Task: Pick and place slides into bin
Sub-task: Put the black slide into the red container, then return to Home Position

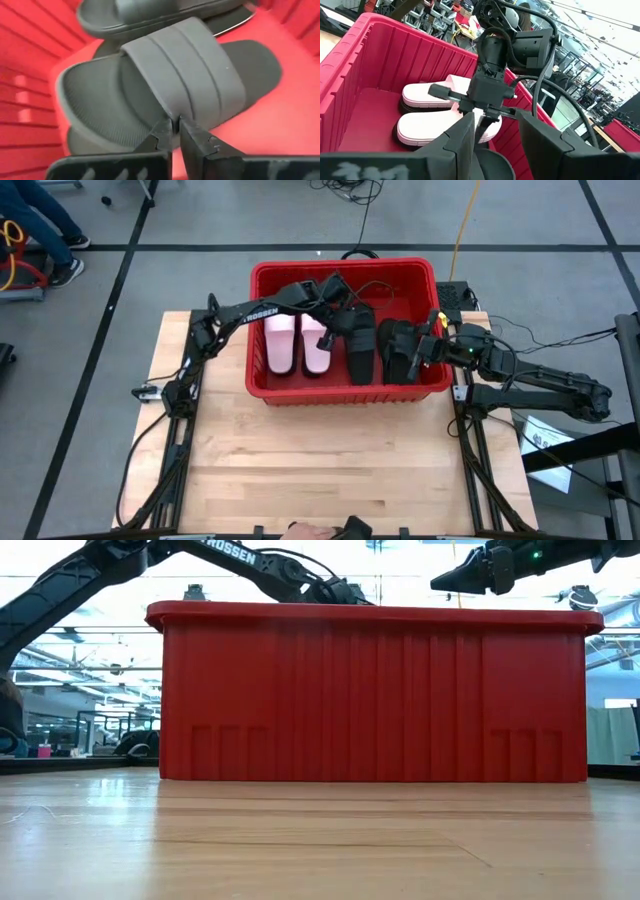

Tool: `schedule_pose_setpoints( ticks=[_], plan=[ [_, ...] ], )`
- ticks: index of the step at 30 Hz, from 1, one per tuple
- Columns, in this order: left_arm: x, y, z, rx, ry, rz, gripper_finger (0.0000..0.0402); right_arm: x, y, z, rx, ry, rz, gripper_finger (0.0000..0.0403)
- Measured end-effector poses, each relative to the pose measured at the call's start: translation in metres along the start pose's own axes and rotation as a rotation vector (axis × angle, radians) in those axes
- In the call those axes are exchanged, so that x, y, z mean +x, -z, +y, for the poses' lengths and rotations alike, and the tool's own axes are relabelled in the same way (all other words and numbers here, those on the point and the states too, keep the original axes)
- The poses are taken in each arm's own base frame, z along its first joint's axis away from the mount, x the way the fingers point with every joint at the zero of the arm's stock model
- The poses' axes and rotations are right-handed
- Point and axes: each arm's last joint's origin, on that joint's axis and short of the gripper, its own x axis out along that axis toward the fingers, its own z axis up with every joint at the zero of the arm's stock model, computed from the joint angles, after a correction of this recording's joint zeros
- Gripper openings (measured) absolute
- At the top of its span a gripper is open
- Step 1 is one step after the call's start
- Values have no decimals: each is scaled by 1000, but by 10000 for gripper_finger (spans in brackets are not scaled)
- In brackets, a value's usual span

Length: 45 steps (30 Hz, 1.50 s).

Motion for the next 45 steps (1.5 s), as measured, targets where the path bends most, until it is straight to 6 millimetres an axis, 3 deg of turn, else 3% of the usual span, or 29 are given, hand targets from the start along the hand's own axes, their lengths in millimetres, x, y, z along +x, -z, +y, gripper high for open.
schedule_pose_setpoints(
  ticks=[13,18,22,28,33,41,45],
  plan=[
    [3,-11,-1,33,-152,93,114,0,0,0,0,0,0,144],
    [0,-11,0,-30,-167,95,116,0,1,-1,4,45,28,143],
    [-15,-21,-2,-101,-187,59,90,-1,1,-3,42,95,52,129],
    [-66,-46,-11,-147,-214,-24,10,-4,0,-4,145,96,33,68],
    [-122,-62,-27,-197,-161,-117,6,-16,-8,-7,242,57,-47,7],
    [-206,-78,-58,-271,-150,-232,3,-42,-12,-6,309,-67,-138,2],
    [-240,-80,-79,-272,-135,-237,4,-54,-11,-2,401,-222,-162,1]
  ],
)
